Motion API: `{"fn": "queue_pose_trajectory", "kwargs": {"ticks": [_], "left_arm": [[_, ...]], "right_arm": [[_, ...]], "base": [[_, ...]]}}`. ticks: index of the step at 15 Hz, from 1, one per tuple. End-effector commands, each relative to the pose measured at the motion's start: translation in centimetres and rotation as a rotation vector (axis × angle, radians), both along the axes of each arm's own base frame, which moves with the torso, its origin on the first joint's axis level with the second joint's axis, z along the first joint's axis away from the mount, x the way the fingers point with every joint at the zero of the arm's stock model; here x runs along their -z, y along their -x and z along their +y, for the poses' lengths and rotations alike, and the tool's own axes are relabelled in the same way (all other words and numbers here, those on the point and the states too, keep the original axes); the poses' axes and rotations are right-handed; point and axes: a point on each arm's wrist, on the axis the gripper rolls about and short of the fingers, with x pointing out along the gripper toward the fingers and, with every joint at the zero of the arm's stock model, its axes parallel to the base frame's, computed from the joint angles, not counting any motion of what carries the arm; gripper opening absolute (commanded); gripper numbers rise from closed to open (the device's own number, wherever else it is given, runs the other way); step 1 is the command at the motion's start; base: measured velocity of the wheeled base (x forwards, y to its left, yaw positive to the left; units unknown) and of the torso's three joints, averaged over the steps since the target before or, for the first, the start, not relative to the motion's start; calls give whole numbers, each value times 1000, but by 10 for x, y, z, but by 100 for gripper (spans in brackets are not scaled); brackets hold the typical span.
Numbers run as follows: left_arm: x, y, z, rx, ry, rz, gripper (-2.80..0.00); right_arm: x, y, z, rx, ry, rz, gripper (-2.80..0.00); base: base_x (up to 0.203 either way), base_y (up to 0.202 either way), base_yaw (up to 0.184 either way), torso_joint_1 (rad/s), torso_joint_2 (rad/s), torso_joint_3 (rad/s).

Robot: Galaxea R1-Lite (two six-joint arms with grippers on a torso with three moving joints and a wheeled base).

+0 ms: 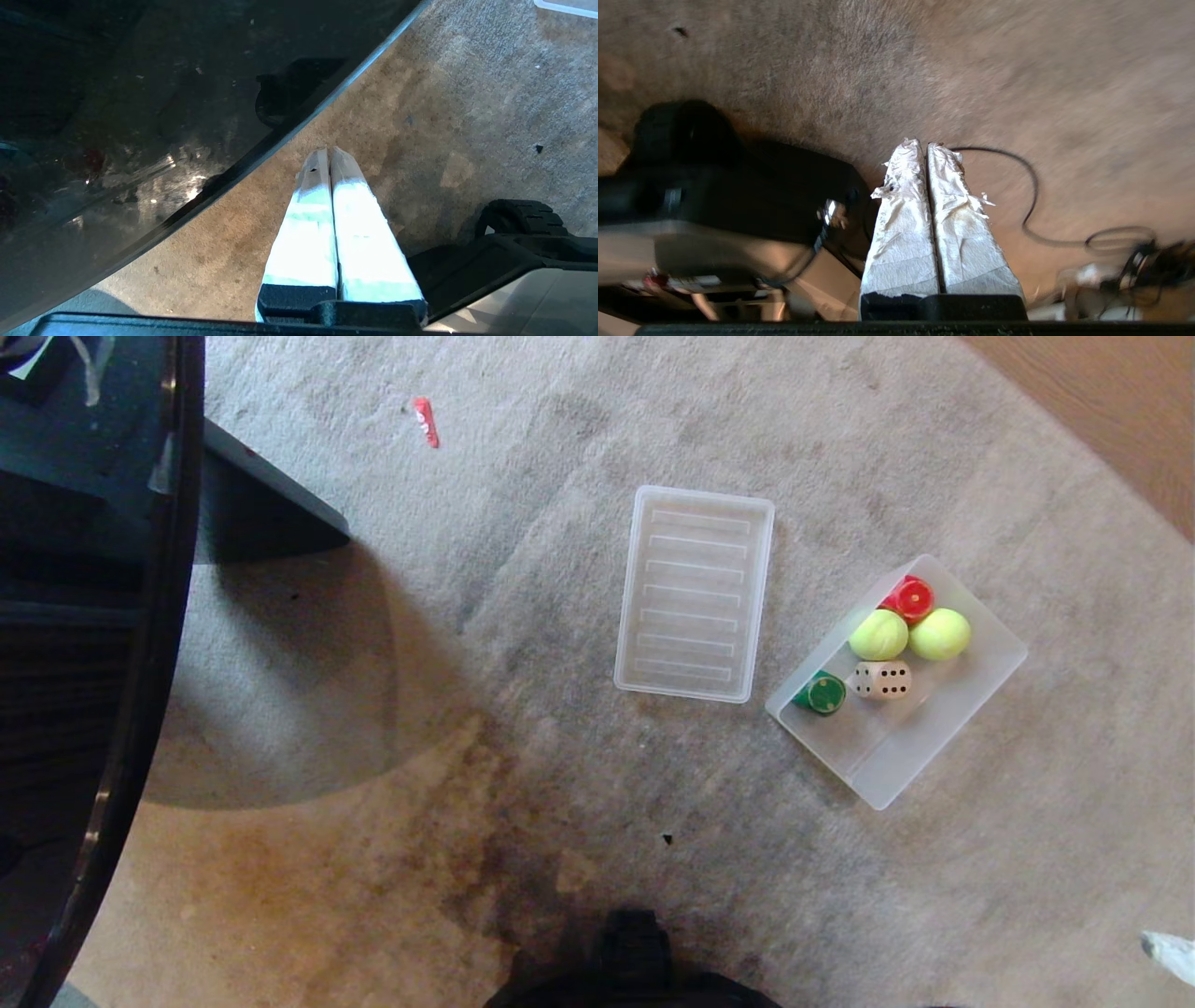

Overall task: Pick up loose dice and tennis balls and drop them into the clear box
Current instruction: Pick up toys out of the box

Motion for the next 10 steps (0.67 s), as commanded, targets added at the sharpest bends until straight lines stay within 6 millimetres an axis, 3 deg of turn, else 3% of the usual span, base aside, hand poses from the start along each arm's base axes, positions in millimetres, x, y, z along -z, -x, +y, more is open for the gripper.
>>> {"fn": "queue_pose_trajectory", "kwargs": {"ticks": [1,3,10], "left_arm": [[0,0,0,-1,0,2,-280],[0,0,0,-1,0,2,-280],[0,0,0,-1,0,2,-280]], "right_arm": [[19,58,2,14,35,-224,-280],[40,67,3,25,66,-204,-280],[60,81,2,-51,122,-230,-280]], "base": [[0,0,0,0,0,0],[0,0,0,0,0,0],[0,0,0,0,0,0]]}}
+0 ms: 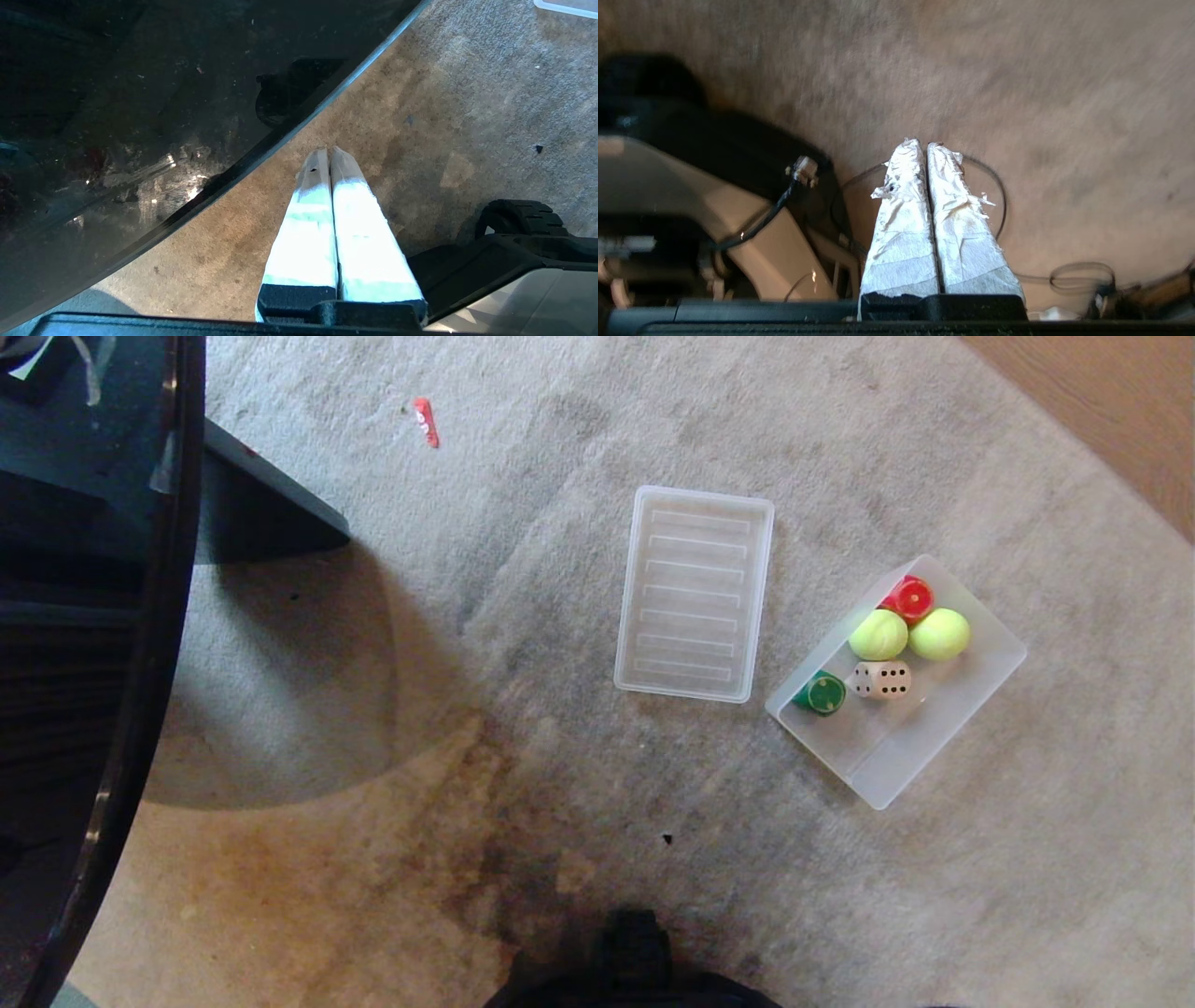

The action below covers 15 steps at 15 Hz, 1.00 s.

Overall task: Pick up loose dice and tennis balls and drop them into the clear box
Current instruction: Pick up toys out of the box

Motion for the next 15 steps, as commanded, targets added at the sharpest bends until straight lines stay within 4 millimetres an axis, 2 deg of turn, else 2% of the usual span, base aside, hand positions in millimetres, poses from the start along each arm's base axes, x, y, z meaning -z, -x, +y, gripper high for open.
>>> {"fn": "queue_pose_trajectory", "kwargs": {"ticks": [1,7,15], "left_arm": [[0,0,0,-1,0,2,-280],[0,0,0,-1,0,0,-280],[0,0,0,-1,0,2,-280]], "right_arm": [[5,8,0,-12,-10,-91,-280],[13,11,1,-59,-30,-190,-280],[13,12,1,-59,-34,-177,-280]], "base": [[0,0,0,0,0,0],[0,0,0,0,0,0],[0,0,0,0,0,0]]}}
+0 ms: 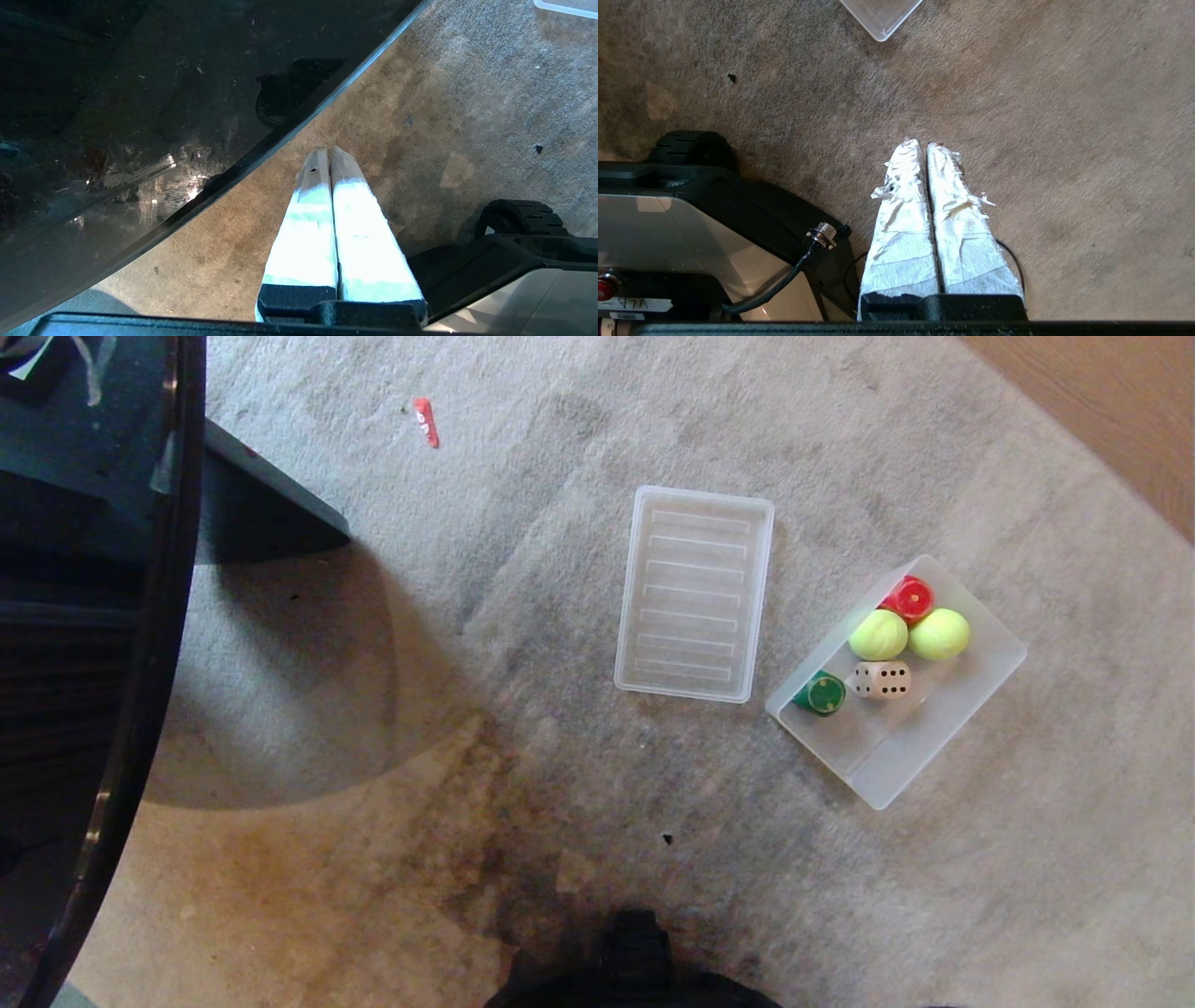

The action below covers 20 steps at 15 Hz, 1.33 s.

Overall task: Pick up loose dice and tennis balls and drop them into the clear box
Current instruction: Pick up toys out of the box

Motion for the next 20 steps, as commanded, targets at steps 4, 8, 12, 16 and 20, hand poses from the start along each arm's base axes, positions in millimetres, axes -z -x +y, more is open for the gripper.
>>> {"fn": "queue_pose_trajectory", "kwargs": {"ticks": [4,8,12,16,20], "left_arm": [[1,0,0,0,1,4,-280],[0,0,0,0,4,5,-280],[0,0,0,0,4,2,-280],[0,0,0,0,4,2,-280],[0,0,0,0,4,1,-280]], "right_arm": [[1,0,0,-1,-1,6,-280],[1,0,0,-3,0,5,-280],[0,0,0,0,-1,9,-280],[0,0,0,0,-1,9,-280],[1,0,0,1,-3,8,-280]], "base": [[0,0,0,0,0,0],[0,0,0,1,1,24],[0,0,0,1,5,174],[0,0,0,2,2,201],[0,0,0,3,3,209]]}}
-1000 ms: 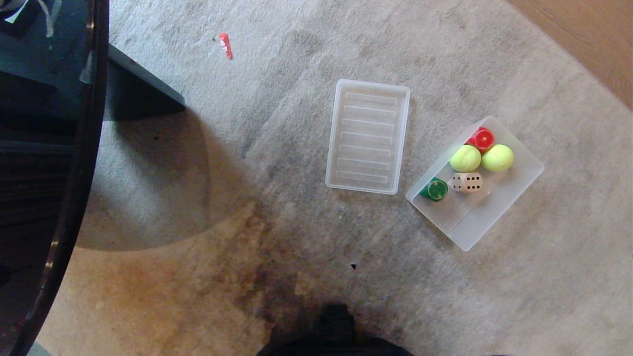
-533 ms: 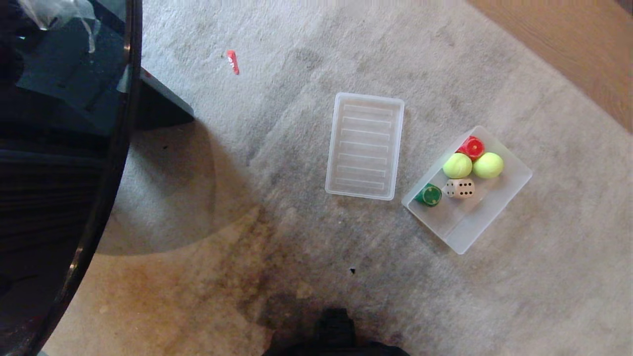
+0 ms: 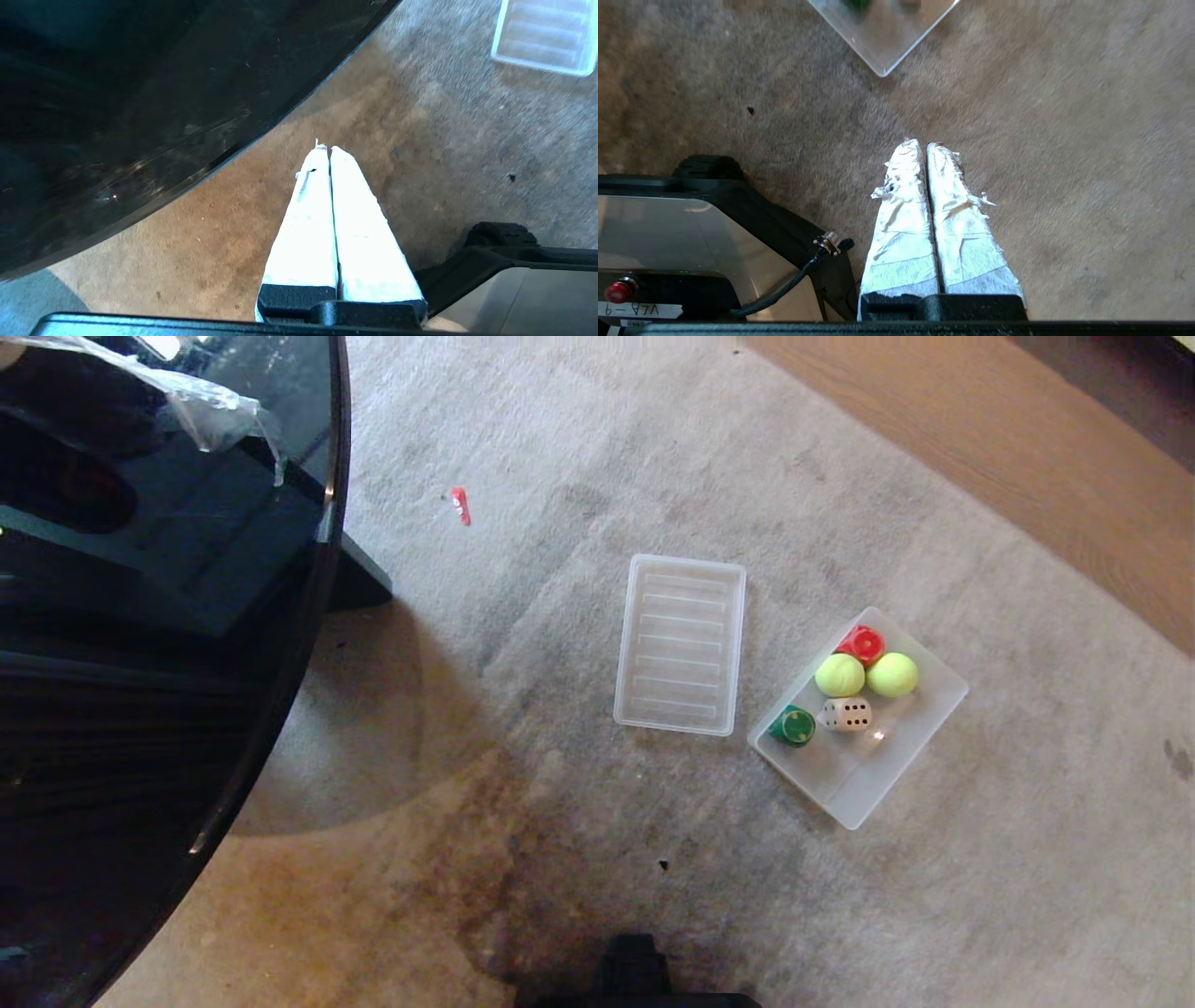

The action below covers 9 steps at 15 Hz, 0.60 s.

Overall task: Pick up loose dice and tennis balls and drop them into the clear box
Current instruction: Pick up toys out of the box

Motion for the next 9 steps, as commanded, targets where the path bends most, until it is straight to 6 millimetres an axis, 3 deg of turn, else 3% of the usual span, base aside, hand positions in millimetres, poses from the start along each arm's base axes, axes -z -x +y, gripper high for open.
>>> {"fn": "queue_pose_trajectory", "kwargs": {"ticks": [1,9], "left_arm": [[1,0,0,0,1,3,-280],[0,0,0,0,1,1,-280]], "right_arm": [[1,0,0,0,-3,4,-280],[0,0,0,0,-3,2,-280]], "base": [[0,0,0,-1,2,193],[0,0,0,3,2,201]]}}
